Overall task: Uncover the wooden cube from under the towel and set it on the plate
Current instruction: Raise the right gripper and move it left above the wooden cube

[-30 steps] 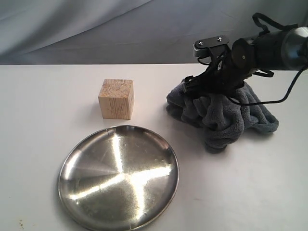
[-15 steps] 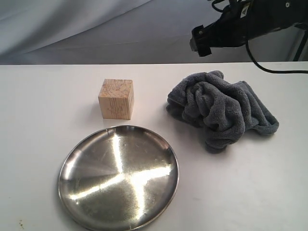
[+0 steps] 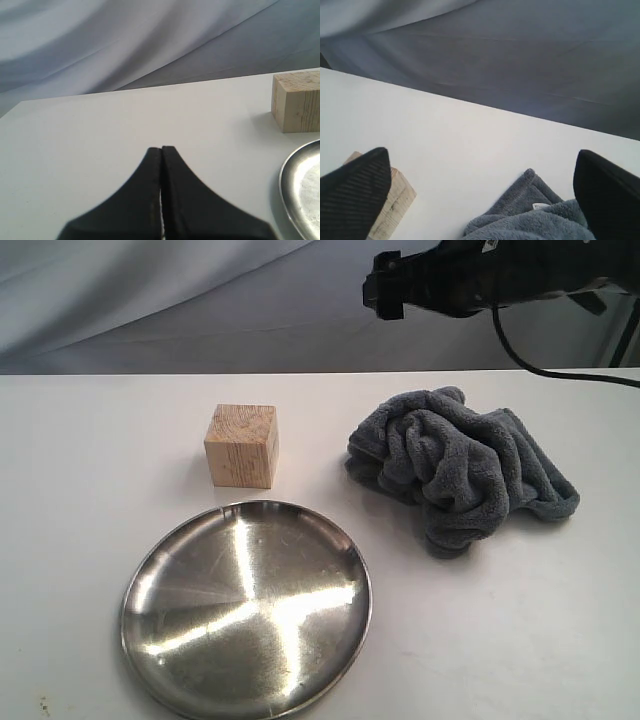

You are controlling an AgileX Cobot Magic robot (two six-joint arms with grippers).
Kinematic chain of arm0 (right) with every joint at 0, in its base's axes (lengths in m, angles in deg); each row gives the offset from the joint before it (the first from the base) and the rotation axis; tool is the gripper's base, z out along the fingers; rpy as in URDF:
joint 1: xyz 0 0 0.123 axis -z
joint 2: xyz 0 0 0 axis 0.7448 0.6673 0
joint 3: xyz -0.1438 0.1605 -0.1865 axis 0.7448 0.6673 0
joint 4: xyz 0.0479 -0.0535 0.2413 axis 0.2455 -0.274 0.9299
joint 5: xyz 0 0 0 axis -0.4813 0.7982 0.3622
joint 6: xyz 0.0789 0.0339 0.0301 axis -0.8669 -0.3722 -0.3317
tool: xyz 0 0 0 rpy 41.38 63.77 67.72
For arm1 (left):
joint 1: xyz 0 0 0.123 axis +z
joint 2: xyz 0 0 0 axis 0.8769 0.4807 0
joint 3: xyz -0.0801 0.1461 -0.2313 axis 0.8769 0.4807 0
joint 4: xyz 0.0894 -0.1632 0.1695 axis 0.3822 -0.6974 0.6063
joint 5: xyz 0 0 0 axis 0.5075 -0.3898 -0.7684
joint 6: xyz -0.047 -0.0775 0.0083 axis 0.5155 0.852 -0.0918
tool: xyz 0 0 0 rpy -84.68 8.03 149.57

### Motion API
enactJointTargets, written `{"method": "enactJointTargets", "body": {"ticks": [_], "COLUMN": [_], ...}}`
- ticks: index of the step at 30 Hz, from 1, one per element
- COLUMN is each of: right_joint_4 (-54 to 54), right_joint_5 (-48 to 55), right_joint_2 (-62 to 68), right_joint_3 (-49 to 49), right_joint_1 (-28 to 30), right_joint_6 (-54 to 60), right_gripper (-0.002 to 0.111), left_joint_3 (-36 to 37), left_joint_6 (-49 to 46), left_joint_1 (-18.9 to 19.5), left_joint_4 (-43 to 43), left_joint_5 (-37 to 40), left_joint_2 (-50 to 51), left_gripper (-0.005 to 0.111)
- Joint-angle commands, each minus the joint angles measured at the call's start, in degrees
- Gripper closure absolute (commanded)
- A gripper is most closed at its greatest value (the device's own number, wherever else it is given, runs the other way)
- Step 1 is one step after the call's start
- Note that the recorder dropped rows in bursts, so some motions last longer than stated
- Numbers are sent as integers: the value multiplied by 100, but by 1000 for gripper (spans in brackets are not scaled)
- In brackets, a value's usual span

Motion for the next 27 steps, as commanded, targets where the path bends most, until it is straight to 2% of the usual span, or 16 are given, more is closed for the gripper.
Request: {"method": "enactJointTargets", "body": {"ticks": [1, 4, 8, 13, 18, 24, 27], "right_joint_4": [257, 256, 256, 228, 1109, 905, 458], "right_joint_5": [-189, -189, -179, -294, -439, -1296, -478], "right_joint_2": [-26, -26, -6, 103, 153, 246, 669], "right_joint_3": [2, 2, 2, 2, 2, 2, -525], "right_joint_1": [-25, -25, -57, -136, -165, -177, -333], "right_joint_6": [12, 163, 862, 1770, 1738, 1782, 1852], "right_gripper": [18, 17, 3, 3, 3, 3, 3], "left_joint_3": [9, 9, 9, 9, 9, 9, 9], "left_joint_6": [6, 6, 6, 17, 7, 7, 7], "left_joint_1": [-7, -7, -7, -7, -7, -7, -7], "left_joint_4": [-29, -29, -29, -29, -29, -29, -29], "left_joint_5": [4, 4, 4, 4, 4, 4, 4], "left_joint_2": [-24, -24, -24, -24, -24, -24, -24], "left_gripper": [107, 107, 107, 107, 107, 107, 107]}}
